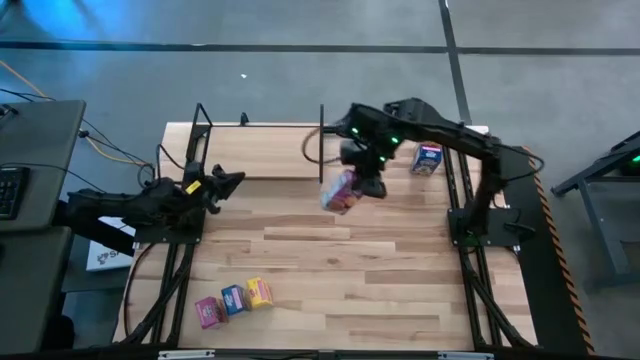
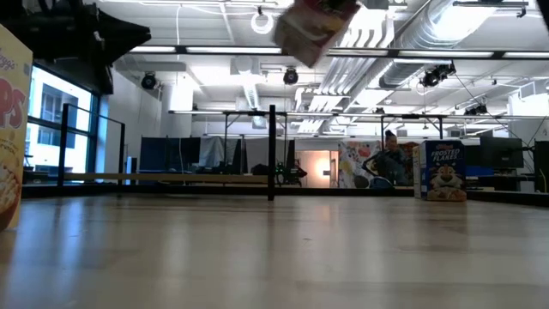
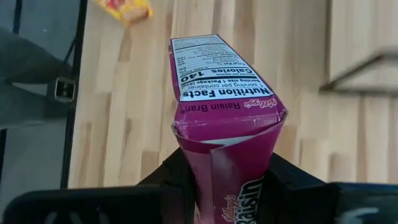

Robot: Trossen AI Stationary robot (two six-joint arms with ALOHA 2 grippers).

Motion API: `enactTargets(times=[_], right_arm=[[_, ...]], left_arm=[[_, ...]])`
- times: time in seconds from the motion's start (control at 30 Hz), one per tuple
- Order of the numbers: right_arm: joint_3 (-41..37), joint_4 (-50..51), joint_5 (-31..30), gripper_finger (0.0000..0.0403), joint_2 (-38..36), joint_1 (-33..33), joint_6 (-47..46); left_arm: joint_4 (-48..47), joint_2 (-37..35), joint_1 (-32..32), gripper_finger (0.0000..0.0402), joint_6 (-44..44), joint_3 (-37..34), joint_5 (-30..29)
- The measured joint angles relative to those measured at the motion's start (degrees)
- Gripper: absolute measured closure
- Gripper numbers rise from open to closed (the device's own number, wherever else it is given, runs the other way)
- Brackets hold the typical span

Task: Stack cereal on shelf
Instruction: Put the top purple cereal box on the shelf

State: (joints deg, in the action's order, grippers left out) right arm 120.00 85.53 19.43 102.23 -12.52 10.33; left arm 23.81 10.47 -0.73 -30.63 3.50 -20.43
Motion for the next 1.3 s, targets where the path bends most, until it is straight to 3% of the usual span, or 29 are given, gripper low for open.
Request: enactTargets(times=[0.23, 0.47, 0.67, 0.83, 1.3], right_arm=[[-25.67, -22.43, -2.81, 0.0318, -16.25, 0.91, -10.73], [-38.09, -35.36, -4.59, 0.0318, -20.89, 2.30, -15.45], [-40.28, -37.96, -8.13, 0.0318, -19.22, 5.28, -14.00], [-40.28, -39.78, -9.99, 0.0318, -16.93, 7.33, -13.03], [-40.30, -43.05, -10.37, 0.0318, -14.03, 8.60, -12.87]], left_arm=[[-7.39, 17.54, 0.45, 0.0238, 2.71, 11.22, 3.80], [-10.87, 38.33, 2.79, 0.0146, 5.28, 25.17, 16.87], [-11.41, 53.73, 4.46, 0.0133, 7.17, 34.92, 25.08], [-12.70, 63.17, 4.45, 0.0133, 11.58, 40.51, 25.93], [-10.17, 74.03, 2.51, 0.0133, 12.89, 43.92, 28.32]])
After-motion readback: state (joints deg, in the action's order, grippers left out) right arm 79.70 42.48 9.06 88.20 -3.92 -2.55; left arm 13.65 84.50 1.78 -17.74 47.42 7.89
